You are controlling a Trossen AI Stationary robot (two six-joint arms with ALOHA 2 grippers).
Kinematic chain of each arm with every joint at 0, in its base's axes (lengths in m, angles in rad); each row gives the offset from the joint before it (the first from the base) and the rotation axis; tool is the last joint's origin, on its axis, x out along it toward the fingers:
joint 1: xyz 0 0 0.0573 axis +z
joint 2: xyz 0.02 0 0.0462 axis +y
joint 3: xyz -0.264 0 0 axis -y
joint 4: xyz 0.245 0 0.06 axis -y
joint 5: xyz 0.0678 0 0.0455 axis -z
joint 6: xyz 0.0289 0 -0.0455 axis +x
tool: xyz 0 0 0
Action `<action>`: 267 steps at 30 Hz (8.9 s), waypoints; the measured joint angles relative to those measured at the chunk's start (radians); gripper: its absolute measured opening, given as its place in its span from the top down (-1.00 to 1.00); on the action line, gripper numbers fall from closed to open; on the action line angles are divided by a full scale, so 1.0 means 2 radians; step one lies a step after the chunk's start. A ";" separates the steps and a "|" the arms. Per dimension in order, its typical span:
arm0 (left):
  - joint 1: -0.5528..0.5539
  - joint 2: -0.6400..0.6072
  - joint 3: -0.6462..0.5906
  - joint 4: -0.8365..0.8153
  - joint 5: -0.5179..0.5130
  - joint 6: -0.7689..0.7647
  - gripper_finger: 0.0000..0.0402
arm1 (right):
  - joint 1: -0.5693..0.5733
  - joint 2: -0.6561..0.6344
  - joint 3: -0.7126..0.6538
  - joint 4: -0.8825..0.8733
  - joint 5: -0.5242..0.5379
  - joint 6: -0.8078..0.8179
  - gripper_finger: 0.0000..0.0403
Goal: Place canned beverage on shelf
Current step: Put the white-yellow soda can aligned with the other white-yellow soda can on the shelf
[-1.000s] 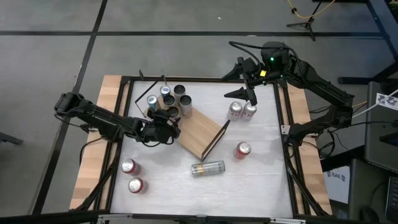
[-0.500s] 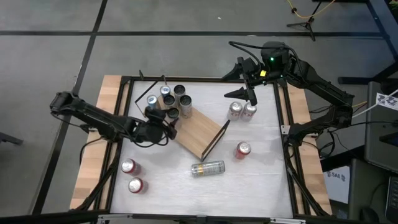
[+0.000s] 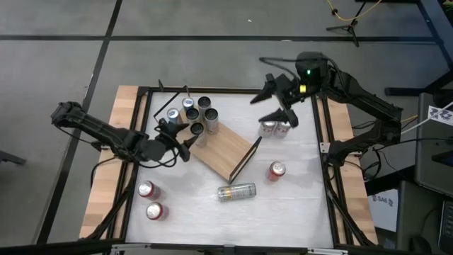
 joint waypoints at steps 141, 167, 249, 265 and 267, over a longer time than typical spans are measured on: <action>-0.105 0.379 0.000 0.289 0.227 -0.057 -0.47 | 0.399 0.281 -0.213 0.052 0.477 0.185 -0.26; -0.105 0.379 0.000 0.277 0.268 -0.052 -0.47 | 0.399 0.280 -0.061 -0.001 0.468 0.157 -0.25; -0.132 0.318 0.000 0.244 0.260 -0.099 -0.47 | 0.383 0.283 -0.047 0.041 0.435 0.158 -0.25; -0.162 0.321 0.000 0.241 0.231 -0.112 -0.47 | 0.383 0.318 -0.048 0.038 0.399 0.161 -0.25; -0.163 0.321 0.000 0.243 0.231 -0.112 -0.47 | 0.383 0.320 -0.049 0.035 0.395 0.161 -0.25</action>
